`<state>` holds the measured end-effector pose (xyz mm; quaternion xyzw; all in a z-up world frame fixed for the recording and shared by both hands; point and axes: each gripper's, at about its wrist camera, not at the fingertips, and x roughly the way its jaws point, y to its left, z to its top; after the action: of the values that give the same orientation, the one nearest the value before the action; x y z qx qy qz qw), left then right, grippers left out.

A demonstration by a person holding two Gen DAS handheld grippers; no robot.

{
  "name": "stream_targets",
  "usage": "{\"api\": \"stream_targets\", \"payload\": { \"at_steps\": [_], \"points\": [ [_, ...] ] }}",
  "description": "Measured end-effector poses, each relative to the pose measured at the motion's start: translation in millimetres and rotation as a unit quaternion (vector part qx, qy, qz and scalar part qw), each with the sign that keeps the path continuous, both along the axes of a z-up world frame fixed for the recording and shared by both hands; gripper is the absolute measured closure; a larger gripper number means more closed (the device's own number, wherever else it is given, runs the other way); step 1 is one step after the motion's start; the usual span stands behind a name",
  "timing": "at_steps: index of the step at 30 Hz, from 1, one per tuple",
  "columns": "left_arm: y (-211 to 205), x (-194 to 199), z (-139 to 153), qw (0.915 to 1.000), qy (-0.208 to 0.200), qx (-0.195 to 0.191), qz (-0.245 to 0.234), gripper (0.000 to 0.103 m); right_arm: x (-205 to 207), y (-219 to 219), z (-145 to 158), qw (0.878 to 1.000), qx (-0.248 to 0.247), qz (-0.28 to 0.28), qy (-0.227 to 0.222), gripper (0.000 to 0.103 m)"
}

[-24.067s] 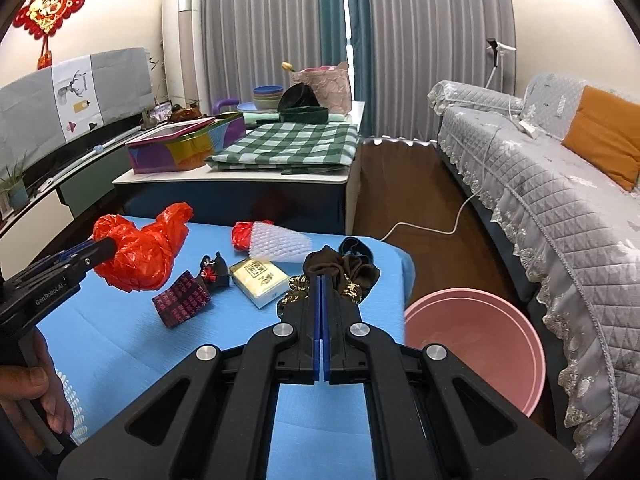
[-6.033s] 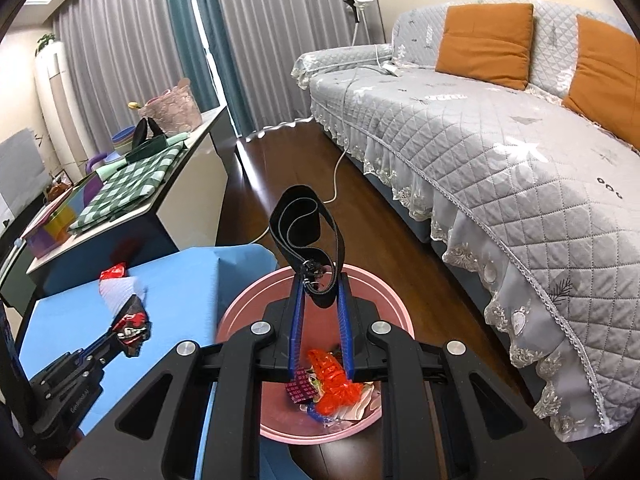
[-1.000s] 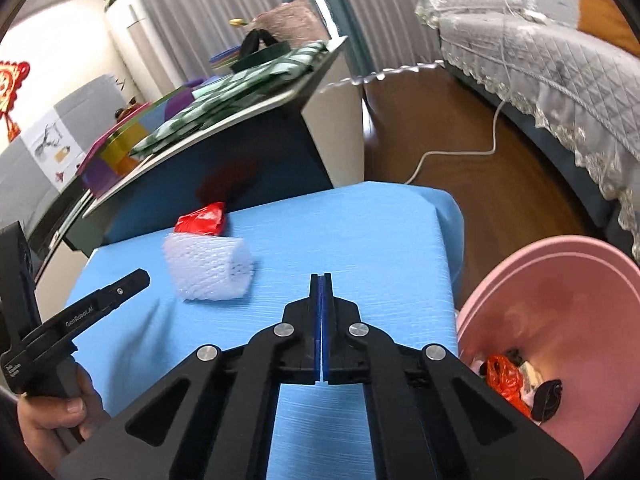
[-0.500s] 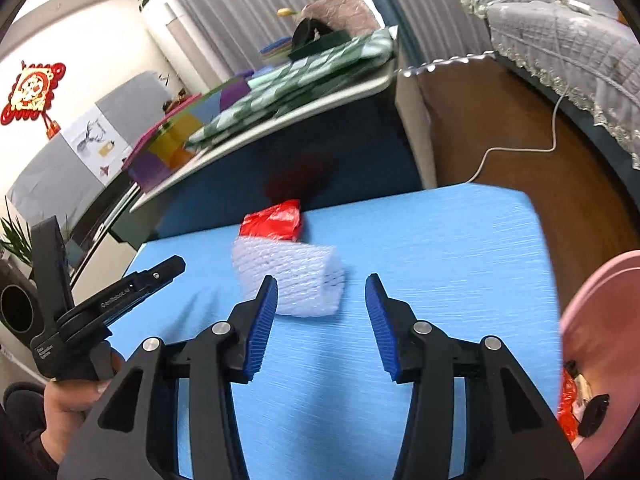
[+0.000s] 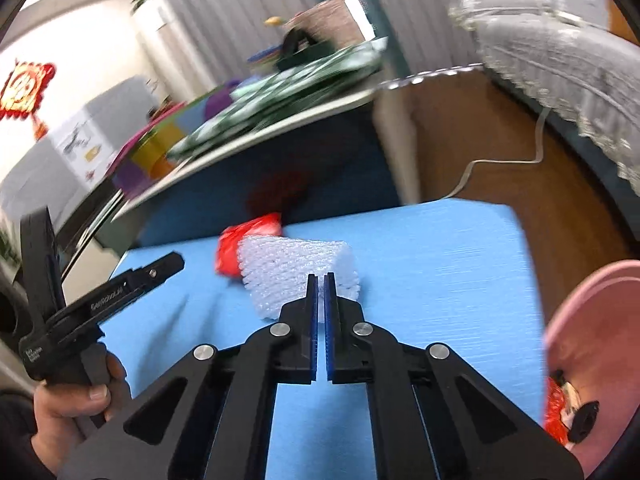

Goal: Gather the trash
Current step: 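Close the right tool on the white foam mesh while the left tool grasps the red bag, then carry the red bag and foam mesh in both tools over the pink bin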

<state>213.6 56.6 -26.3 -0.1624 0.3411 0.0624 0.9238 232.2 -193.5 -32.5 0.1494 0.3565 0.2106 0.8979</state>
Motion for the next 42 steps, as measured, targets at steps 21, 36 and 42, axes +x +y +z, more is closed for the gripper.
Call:
{"api": "stream_targets", "payload": {
  "at_steps": [21, 36, 42],
  "points": [
    [-48, 45, -16, 0.9967, 0.071, 0.014, -0.035, 0.053, -14, -33, 6, 0.999, 0.0, -0.049, 0.0, 0.1],
    [-48, -57, 48, 0.9983, 0.027, 0.027, -0.044, 0.066, -81, -40, 62, 0.997, -0.035, -0.052, -0.036, 0.1],
    [-49, -102, 64, 0.9986, 0.002, 0.026, -0.045, 0.066, -122, -47, 86, 0.995, -0.058, -0.056, -0.057, 0.1]
  ]
}}
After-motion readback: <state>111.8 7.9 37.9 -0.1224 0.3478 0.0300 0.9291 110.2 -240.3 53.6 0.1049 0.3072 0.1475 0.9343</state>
